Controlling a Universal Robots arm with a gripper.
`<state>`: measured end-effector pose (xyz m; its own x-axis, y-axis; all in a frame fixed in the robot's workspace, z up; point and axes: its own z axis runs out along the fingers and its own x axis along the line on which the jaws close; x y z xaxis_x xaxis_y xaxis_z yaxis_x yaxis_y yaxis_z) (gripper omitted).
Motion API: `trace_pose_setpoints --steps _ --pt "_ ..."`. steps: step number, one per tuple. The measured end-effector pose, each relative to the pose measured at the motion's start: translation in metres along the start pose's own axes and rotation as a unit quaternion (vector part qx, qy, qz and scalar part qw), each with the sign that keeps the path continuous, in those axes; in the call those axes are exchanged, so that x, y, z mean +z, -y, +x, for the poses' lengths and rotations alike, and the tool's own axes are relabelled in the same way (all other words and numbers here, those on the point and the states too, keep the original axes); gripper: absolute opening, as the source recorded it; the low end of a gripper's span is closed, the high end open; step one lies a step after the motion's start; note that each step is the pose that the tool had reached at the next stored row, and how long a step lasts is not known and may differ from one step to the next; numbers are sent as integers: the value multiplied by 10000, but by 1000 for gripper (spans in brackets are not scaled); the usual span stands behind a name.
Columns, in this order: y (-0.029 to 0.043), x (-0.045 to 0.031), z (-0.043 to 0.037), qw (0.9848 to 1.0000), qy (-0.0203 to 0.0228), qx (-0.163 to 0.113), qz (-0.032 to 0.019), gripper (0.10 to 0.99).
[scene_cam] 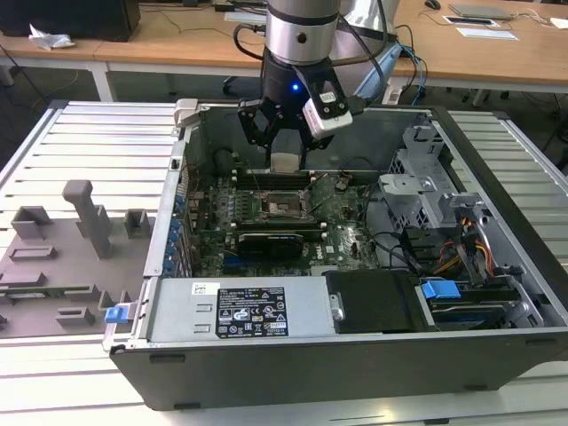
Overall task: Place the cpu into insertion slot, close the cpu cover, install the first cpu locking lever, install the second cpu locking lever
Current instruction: 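Place the cpu into insertion slot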
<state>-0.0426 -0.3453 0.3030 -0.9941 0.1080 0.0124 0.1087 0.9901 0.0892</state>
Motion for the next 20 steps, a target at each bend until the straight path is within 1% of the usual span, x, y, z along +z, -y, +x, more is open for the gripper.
trace_pose_setpoints --steps 3,5,6,7,8,12,13,14,15,17,18,19,20 --pt "1 11 0 9996 24 274 -3 541" --pt "1 17 0 9989 41 462 -5 541" --pt "2 21 0 9982 54 602 -7 541" --pt "2 23 -1 9977 61 680 -7 541" --pt "2 27 0 9966 74 824 -9 541" --pt "3 34 -1 9931 105 1165 -13 541" --pt "3 37 -1 9911 119 1322 -15 541" --pt "3 38 -1 9896 129 1434 -15 541" --pt "3 40 -1 9885 135 1503 -16 541" --pt "4 44 -1 9841 160 1771 -17 541" --pt "4 45 -1 9829 165 1836 -18 541" --pt "4 48 -1 9800 178 1980 -19 541" --pt "4 49 -1 9781 186 2071 -20 541"
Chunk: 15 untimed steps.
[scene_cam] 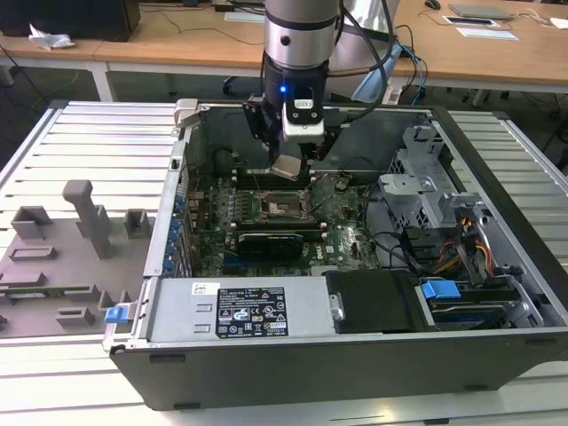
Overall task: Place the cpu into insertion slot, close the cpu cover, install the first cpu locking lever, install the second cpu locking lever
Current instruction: 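Place the cpu into insertion slot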
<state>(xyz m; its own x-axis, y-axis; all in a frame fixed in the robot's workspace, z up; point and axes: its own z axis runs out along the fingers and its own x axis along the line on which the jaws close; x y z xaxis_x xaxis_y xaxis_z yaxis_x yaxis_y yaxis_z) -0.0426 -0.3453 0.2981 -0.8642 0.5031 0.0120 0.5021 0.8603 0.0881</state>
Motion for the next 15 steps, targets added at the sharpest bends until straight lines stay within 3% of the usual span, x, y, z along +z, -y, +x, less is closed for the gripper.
trace_pose_setpoints --steps 4,9,11,14,15 --pt "1 7 0 9990 41 445 -3 541" --pt "1 17 0 9941 99 1081 -8 541" --pt "2 20 0 9912 120 1315 -10 541" --pt "2 25 0 9849 158 1725 -12 541" --pt "2 26 0 9838 163 1787 -13 541"
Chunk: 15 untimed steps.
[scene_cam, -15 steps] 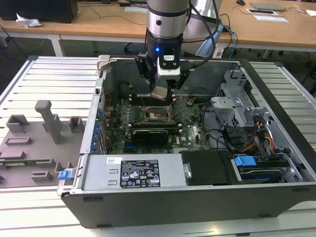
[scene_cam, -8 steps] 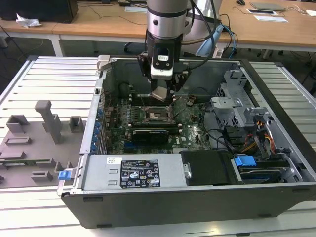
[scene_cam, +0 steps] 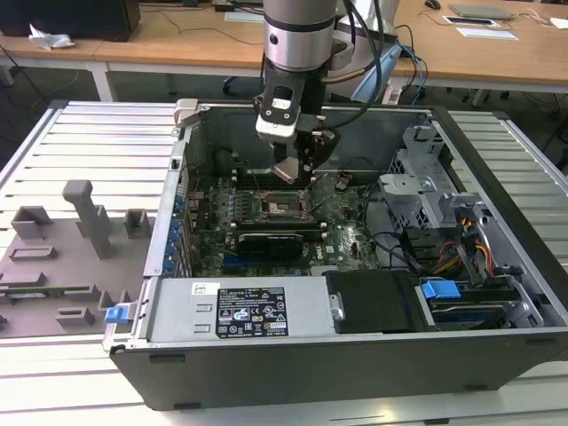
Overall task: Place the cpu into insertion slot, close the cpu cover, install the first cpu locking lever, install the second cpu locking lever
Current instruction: 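Place the cpu into insertion slot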
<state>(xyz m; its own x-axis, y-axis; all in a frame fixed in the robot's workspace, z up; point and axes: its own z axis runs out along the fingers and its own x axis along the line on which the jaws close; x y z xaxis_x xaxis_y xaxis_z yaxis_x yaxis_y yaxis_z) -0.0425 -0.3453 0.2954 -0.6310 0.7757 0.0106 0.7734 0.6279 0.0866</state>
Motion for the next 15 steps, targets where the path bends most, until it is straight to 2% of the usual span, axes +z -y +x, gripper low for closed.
trace_pose_setpoints --steps 5,9,12,15 --pt "0 5 0 9992 37 401 -3 541" --pt "1 10 0 9970 70 768 -6 541" --pt "1 13 0 9950 91 997 -8 541" --pt "2 19 0 9902 127 1390 -10 541"
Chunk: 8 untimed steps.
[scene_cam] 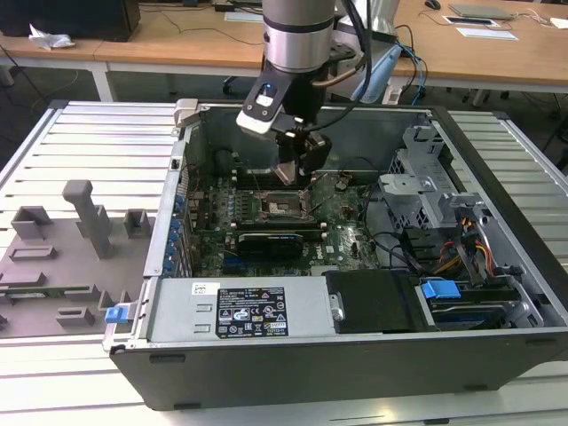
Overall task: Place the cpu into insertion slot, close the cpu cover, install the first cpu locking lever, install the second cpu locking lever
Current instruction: 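Place the cpu into insertion slot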
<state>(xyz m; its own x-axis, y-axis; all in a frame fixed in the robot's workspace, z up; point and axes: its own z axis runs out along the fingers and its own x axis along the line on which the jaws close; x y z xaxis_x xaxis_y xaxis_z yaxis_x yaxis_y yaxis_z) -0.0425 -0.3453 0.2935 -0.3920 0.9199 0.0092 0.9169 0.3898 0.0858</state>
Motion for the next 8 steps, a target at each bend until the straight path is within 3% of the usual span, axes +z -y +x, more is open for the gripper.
trace_pose_setpoints --steps 5,8 --pt "1 7 0 9990 40 447 -3 541" --pt "1 11 0 9974 64 714 -5 541"
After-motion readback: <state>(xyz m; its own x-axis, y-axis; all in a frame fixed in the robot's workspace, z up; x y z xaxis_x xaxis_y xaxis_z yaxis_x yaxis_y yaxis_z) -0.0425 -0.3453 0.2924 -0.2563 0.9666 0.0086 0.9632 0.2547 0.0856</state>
